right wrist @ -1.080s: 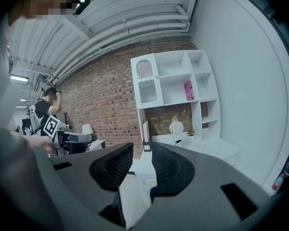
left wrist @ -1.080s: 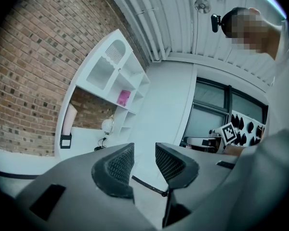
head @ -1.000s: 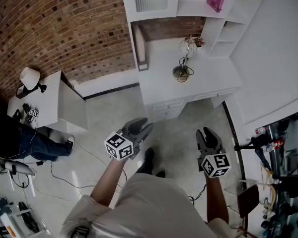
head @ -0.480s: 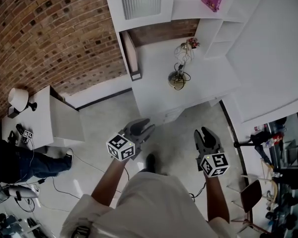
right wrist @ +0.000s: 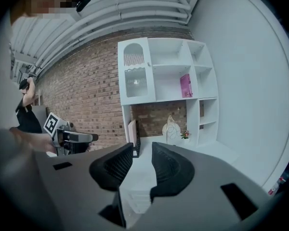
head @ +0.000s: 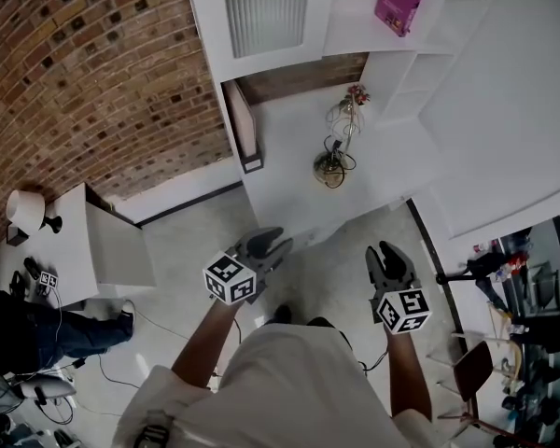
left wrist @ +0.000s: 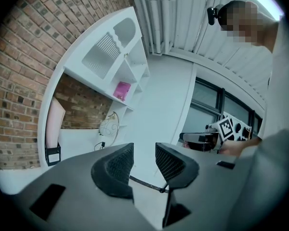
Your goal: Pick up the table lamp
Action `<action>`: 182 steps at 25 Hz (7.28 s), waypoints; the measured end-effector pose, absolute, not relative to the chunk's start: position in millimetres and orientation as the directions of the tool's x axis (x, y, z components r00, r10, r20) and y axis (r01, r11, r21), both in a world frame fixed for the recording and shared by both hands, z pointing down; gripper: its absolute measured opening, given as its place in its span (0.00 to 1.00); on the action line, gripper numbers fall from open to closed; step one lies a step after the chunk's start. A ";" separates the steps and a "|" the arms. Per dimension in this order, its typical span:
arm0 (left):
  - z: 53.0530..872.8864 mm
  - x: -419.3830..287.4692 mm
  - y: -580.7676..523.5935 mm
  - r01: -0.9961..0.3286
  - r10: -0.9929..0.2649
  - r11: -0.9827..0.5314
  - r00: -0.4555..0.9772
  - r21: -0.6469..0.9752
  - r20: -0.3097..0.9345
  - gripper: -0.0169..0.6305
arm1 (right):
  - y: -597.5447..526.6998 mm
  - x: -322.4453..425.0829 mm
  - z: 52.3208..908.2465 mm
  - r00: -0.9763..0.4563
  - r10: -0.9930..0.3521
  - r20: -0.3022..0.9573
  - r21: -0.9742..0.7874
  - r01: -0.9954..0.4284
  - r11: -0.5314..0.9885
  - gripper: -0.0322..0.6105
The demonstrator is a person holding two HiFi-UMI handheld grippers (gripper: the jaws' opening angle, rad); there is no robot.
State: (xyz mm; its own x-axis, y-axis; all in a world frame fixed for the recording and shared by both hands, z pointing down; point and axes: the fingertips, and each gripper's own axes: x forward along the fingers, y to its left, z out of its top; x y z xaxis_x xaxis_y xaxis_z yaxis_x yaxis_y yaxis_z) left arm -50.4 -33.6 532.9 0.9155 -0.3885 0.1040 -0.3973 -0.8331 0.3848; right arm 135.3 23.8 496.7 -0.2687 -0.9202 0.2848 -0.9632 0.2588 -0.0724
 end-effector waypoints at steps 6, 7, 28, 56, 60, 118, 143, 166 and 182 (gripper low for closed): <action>537.1 -47.9 -46.7 -0.390 -0.382 -0.830 0.918 0.400 0.103 0.26 | 3.5 134.0 496.0 -0.273 -0.920 0.281 -0.071 -0.962 0.264 0.26; 538.1 -46.6 -49.0 -0.391 -0.383 -0.828 0.918 0.403 0.104 0.26 | 0.1 134.6 496.4 -0.275 -0.919 0.281 -0.072 -0.961 0.266 0.26; 550.0 31.1 -165.1 -0.508 -0.496 -0.753 0.856 0.417 0.147 0.27 | -153.2 209.9 511.8 -0.422 -0.860 0.287 -0.135 -0.906 0.400 0.26; 592.4 92.6 -268.0 -0.666 -0.650 -0.598 0.729 0.446 0.217 0.28 | -293.7 222.3 565.8 -0.710 -0.617 0.339 -0.271 -0.702 0.658 0.29; 603.2 89.7 -275.7 -0.656 -0.636 -0.599 0.738 0.460 0.225 0.28 | -298.2 210.8 571.5 -0.720 -0.597 0.354 -0.280 -0.691 0.666 0.31; 813.2 101.9 -295.8 -0.464 -0.358 -0.421 0.874 0.779 0.328 0.33 | -385.9 131.7 561.8 -0.837 -0.493 0.238 -0.517 -0.538 0.666 0.07; 827.2 120.6 -269.3 -0.094 -0.356 -0.055 0.932 0.994 0.069 0.50 | -326.9 82.8 466.3 -0.859 -0.490 0.152 -0.504 -0.493 0.709 0.07; 797.4 85.1 -260.2 0.006 -0.372 -0.007 0.928 1.000 -0.008 0.25 | -302.3 47.5 432.4 -0.846 -0.506 0.171 -0.402 -0.529 0.748 0.07; 770.8 77.6 -219.3 0.041 -0.329 -0.022 0.943 0.999 -0.046 0.24 | -254.1 40.4 405.6 -0.829 -0.535 0.160 -0.338 -0.556 0.760 0.07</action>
State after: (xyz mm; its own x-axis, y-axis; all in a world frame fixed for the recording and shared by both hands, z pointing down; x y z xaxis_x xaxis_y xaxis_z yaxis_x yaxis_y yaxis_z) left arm 77.6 -219.3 770.8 0.9433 -0.3287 -0.0456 0.0408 -0.0216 0.9989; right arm 40.4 -254.1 405.6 -0.8293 -0.5353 0.1604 -0.5557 0.7596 -0.3380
